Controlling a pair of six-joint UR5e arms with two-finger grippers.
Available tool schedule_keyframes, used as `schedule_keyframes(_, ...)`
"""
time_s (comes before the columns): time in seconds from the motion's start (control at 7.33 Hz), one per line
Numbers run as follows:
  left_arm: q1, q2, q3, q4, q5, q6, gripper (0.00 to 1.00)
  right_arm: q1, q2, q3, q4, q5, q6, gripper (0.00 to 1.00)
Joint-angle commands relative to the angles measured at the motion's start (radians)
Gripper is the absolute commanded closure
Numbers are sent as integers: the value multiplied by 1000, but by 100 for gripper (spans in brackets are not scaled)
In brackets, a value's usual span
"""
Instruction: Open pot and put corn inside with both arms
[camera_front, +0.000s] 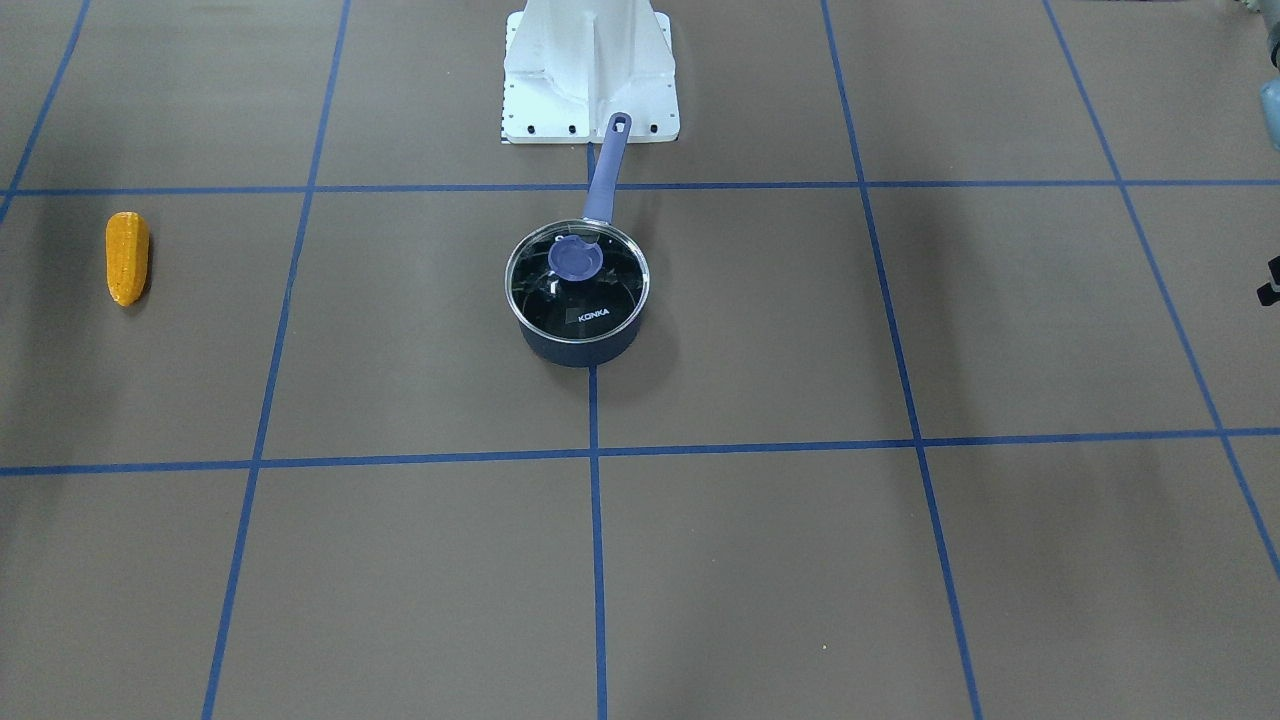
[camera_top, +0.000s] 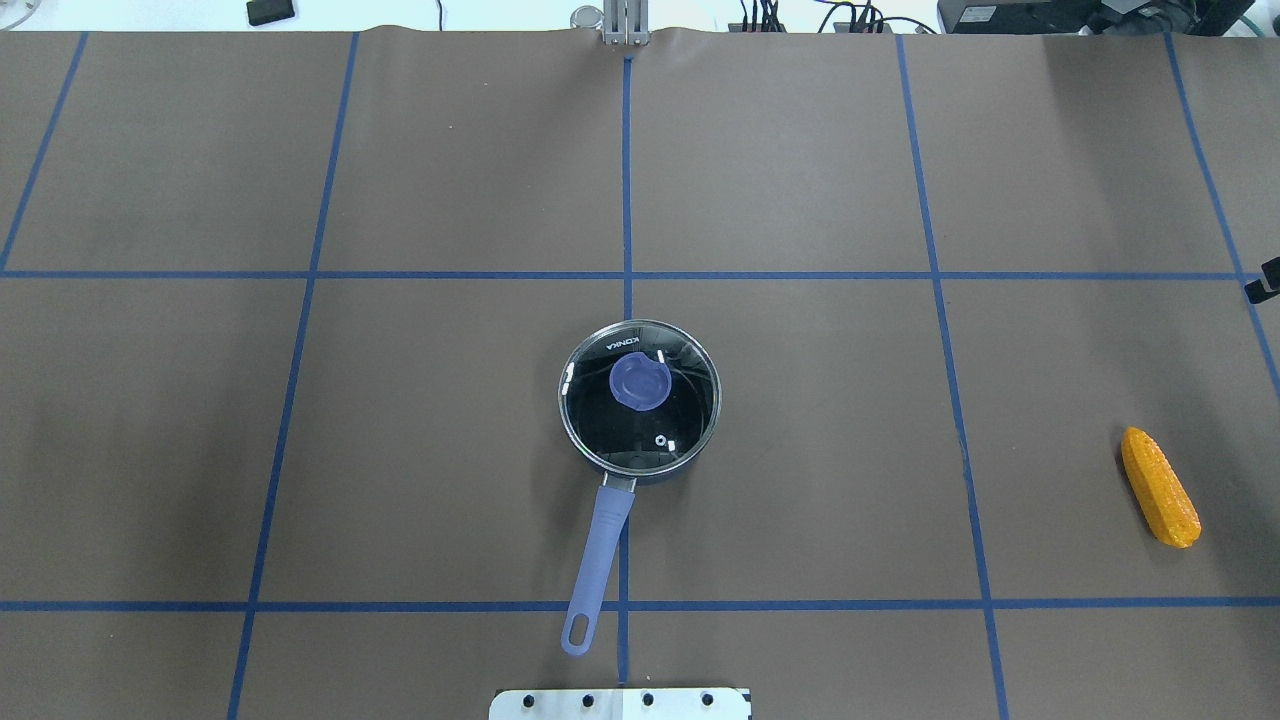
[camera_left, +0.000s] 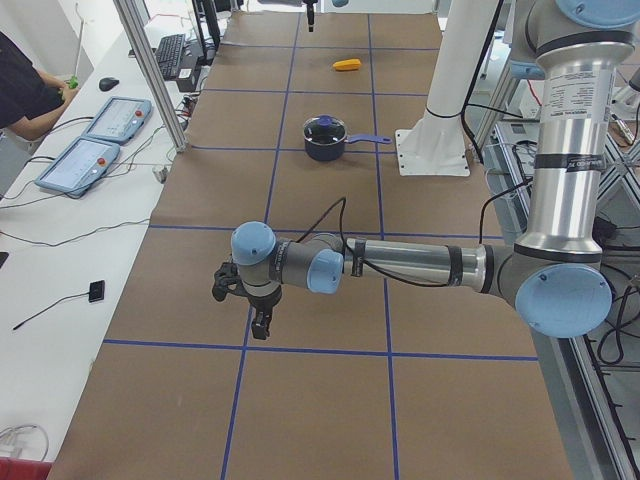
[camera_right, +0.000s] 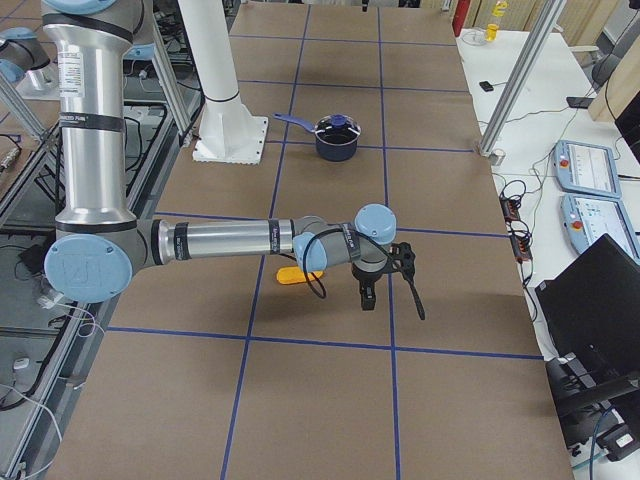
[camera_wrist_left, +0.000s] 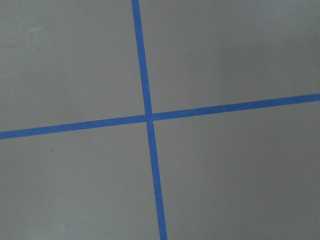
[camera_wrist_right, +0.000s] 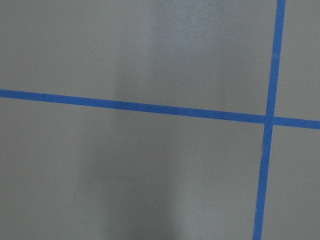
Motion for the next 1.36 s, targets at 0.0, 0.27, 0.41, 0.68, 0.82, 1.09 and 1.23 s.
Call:
schedule_keyframes(0.0,1,-5,-1,0,0,0,1,0,3,1,0,-59,-6,0)
schedule_keyframes(0.27,17,-43,-3,6,-3,-9,1,-1,5,1,2,-72,0,0)
schedule_keyframes(0.41,52,-70,-6,12,-3,-14,0,-6,-6,9,0,-65,-3,0)
schedule_keyframes(0.68,137,-141,-38,13,-41,-206,0,-8,-12,9,2,-52,-8,0)
schedule_keyframes(0.82,200,-171,-72,14,-40,-310,0,-8,-8,11,0,-58,-6,0)
schedule_keyframes(1.09,265,-295,-96,75,-40,-421,0,-15,-3,29,0,-48,-11,0)
schedule_keyframes(1.23,297,-378,-144,205,-40,-439,0,-27,-2,38,0,-48,-9,0)
